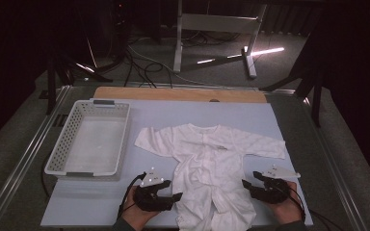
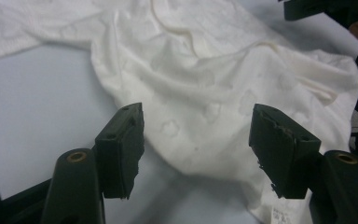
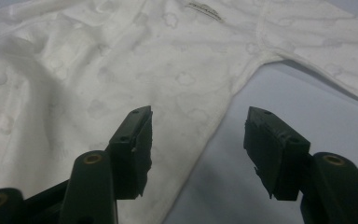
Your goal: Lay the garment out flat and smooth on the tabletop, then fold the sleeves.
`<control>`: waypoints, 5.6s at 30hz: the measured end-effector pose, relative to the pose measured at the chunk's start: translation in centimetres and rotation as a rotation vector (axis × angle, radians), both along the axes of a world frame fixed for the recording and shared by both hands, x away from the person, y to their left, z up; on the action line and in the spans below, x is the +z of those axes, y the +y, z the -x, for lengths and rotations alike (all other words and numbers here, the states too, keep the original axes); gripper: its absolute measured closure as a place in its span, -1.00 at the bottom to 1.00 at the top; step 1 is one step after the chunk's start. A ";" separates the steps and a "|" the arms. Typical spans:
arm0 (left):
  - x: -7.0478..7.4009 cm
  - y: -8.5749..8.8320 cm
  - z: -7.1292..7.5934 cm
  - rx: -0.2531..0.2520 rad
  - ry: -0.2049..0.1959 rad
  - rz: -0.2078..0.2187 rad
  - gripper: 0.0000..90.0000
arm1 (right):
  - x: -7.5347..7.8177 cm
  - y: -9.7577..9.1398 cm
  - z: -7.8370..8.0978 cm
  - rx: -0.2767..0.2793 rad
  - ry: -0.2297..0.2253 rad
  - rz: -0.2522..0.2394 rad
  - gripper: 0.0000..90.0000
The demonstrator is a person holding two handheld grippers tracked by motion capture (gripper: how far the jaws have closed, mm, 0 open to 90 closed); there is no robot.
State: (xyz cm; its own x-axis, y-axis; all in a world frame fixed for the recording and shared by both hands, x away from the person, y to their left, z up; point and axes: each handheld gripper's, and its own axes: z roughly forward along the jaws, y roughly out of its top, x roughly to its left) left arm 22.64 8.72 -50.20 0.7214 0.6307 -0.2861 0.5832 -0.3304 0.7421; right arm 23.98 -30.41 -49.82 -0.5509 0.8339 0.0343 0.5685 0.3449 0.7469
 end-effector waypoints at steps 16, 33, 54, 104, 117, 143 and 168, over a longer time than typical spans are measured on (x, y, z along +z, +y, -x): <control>-2.0 -0.9 -0.3 0.006 0.014 -0.099 -0.05 | -1.4 0.8 0.8 0.028 0.068 0.099 0.19; -1.3 -0.3 -1.4 0.033 0.037 -0.144 1.00 | -1.3 1.9 0.6 0.037 0.114 0.105 0.97; -0.9 -0.5 -0.8 -0.004 0.068 -0.093 1.00 | -0.5 -0.6 1.6 -0.050 0.103 0.133 0.98; 2.0 0.8 -1.4 0.114 -0.118 0.029 -0.66 | 1.7 -2.0 0.8 -0.076 -0.051 -0.119 -0.64; 2.5 1.4 -2.9 0.162 -0.131 0.038 -0.99 | 2.5 -0.7 0.4 -0.053 -0.122 -0.145 -0.68; 4.1 1.0 -8.8 0.333 -0.203 0.057 -0.99 | 2.0 -1.0 1.1 -0.085 -0.140 -0.160 -0.68; 1.8 0.1 -13.2 0.386 -0.116 -0.069 -0.78 | 1.9 -1.0 1.1 -0.075 -0.133 -0.154 -0.68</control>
State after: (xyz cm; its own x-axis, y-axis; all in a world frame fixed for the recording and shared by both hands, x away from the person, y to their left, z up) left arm 35.85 8.82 -48.35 0.4527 0.8764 -0.1641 0.5876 -0.1547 0.7942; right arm 22.92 -31.41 -47.94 -0.4955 0.8633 0.0956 0.4815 0.1814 0.8575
